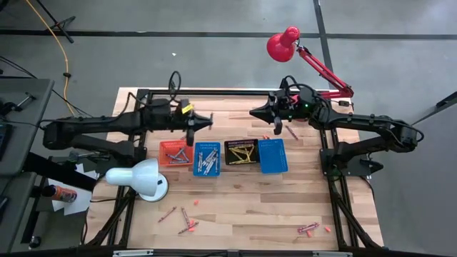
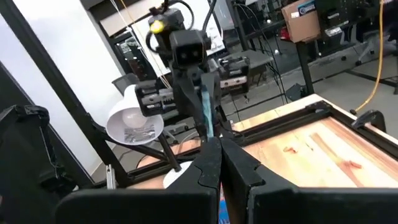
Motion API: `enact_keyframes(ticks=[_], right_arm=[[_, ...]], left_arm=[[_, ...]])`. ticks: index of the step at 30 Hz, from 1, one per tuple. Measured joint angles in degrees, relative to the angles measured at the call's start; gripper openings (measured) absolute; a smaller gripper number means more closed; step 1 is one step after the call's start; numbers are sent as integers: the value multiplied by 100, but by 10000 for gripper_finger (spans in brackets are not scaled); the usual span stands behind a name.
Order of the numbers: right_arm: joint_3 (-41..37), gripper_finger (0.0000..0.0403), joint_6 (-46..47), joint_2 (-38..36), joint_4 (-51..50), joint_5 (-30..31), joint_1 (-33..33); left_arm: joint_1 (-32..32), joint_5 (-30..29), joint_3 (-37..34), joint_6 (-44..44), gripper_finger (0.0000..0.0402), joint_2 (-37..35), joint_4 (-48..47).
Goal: Sort crayons
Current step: Put the blue crayon into the orange bin, then put the pink crayon into the right blue bin
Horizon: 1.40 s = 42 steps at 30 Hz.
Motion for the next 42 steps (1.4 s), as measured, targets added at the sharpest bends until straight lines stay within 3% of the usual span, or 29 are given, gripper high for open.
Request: enact_keyframes(ticks=[8, 17, 24, 31, 42], right_arm=[[0, 0, -192, 1, -409, 456, -1], [0, 0, -316, 2, -632, 706, -1], [0, 0, -346, 1, -693, 708, 0], [0, 0, -348, 2, -831, 710, -2], [0, 0, -350, 2, -920, 708, -1]], left_arm=[[-393, -275, -2, -1045, 0, -397, -3357], [-849, -522, -4, -1547, 0, 321, -5749], [-908, -409, -4, -946, 3, 971, -5787], [-908, -409, -4, -933, 20, 1189, -5773], [-892, -250, 40, -1109, 112, 939, -5812]])
